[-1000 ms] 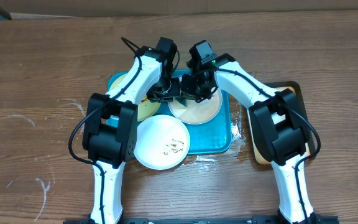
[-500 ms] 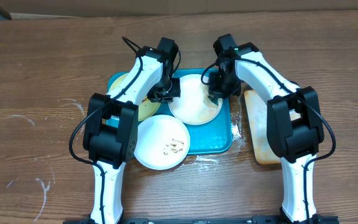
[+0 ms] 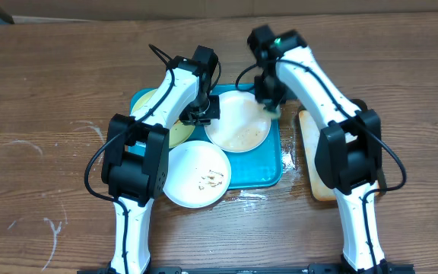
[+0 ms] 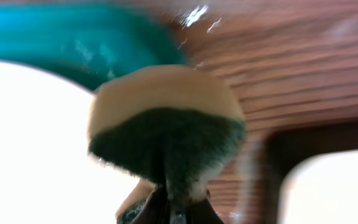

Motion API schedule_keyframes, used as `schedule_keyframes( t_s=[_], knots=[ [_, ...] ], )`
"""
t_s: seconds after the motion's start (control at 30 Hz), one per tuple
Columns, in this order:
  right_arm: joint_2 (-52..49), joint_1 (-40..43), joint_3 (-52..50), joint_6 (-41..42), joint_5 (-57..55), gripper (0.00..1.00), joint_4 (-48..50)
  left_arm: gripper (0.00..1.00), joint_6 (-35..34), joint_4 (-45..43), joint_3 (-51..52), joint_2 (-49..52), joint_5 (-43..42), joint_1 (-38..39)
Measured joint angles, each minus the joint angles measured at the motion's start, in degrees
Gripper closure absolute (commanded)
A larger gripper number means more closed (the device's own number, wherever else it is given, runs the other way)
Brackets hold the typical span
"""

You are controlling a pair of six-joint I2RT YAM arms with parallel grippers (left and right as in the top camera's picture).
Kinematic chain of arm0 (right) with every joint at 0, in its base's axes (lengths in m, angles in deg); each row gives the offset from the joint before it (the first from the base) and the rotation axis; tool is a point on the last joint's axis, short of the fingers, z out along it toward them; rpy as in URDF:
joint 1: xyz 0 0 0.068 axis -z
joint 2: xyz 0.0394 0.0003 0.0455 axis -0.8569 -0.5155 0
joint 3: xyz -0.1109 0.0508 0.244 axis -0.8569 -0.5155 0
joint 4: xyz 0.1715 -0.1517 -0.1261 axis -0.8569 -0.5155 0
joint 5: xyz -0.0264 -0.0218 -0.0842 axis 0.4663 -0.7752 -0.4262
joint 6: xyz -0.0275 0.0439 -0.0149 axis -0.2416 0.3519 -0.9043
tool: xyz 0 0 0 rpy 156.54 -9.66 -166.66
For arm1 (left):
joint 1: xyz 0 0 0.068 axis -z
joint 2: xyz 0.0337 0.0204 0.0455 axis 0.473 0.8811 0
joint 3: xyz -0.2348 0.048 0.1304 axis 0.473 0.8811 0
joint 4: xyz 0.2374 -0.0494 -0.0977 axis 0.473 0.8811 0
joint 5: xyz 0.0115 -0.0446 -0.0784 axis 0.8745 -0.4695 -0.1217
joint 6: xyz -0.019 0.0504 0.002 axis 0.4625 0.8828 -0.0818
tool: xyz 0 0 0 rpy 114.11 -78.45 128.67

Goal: Clean dirty plates on tray and stack at the side

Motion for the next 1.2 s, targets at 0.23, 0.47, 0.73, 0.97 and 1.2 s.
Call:
schedule_keyframes(
  t_s=[0.23, 0.47, 0.73, 0.97, 1.2],
  knots=[
    [0.0, 1.2, 10.2, -0.3, -4.3, 0.96, -7.6, 0.96, -0.6, 0.0, 0.0, 0.0, 0.7, 0.0],
    [0.2, 1.2, 14.1, -0.4, -4.8, 0.96, -10.6, 0.96, -0.6, 0.7, -1.7, 0.0, 0.7, 0.0],
    [1.3, 3.2, 14.1, -0.4, -3.4, 0.96, -12.1, 0.96, -0.6, 7.7, -16.9, 0.1, 2.8, 0.5],
    [2.3, 8.5, 14.2, -0.4, -1.6, 0.96, -13.9, 0.96, -0.6, 17.8, -29.7, 0.1, 9.5, 2.8],
    [2.5, 13.9, 14.2, -0.4, -0.9, 0.96, -16.6, 0.96, -1.9, 28.1, -33.3, 0.1, 18.0, 5.2]
  ],
)
